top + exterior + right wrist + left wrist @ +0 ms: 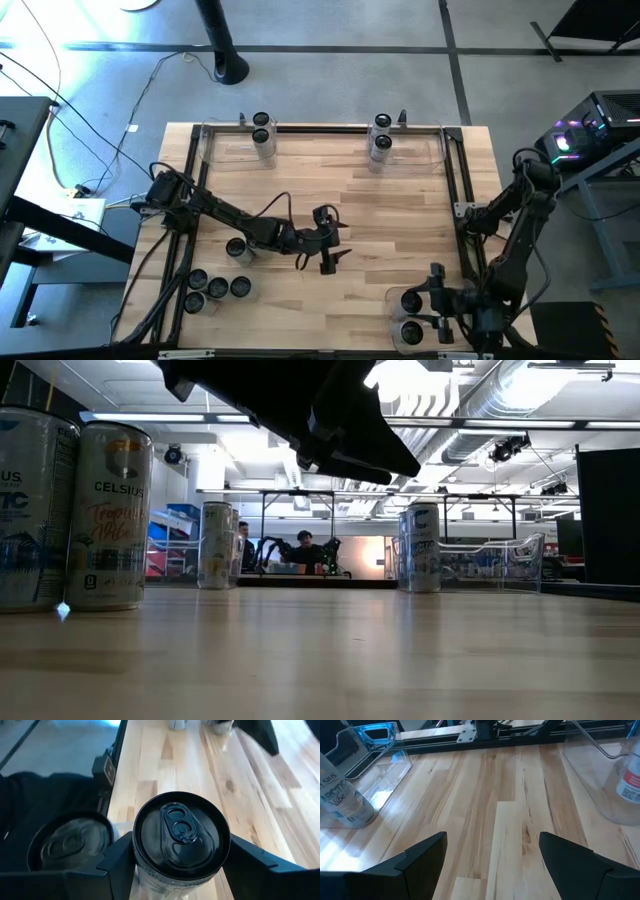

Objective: Sort soda cans
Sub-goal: Put the white-pink soda can into the bottom right transparent bin

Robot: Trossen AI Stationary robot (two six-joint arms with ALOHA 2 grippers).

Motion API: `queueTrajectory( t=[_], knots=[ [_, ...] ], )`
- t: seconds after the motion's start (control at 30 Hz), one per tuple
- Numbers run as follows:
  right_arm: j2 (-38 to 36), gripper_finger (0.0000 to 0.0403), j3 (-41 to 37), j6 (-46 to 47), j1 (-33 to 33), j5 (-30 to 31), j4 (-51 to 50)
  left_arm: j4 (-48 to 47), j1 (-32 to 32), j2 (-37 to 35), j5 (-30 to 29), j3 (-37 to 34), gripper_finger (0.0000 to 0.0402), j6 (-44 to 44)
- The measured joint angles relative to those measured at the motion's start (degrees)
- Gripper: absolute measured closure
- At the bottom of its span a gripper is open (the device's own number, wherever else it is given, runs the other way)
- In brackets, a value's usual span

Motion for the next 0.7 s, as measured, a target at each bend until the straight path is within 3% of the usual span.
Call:
queueTrajectory(
  t=[0.3,0.7],
  knots=[
    [0.1,0.0171,-4.2,-1.3,-1.7,-0.1,7.2,-0.1,0.0,0.0,0.0,0.0,0.0092,0.5],
    [-2.0,0.0129,-5.3,0.2,-2.5,-0.9,8.6,-0.2,0.0,0.0,0.0,0.0,0.0092,0.9]
  ],
)
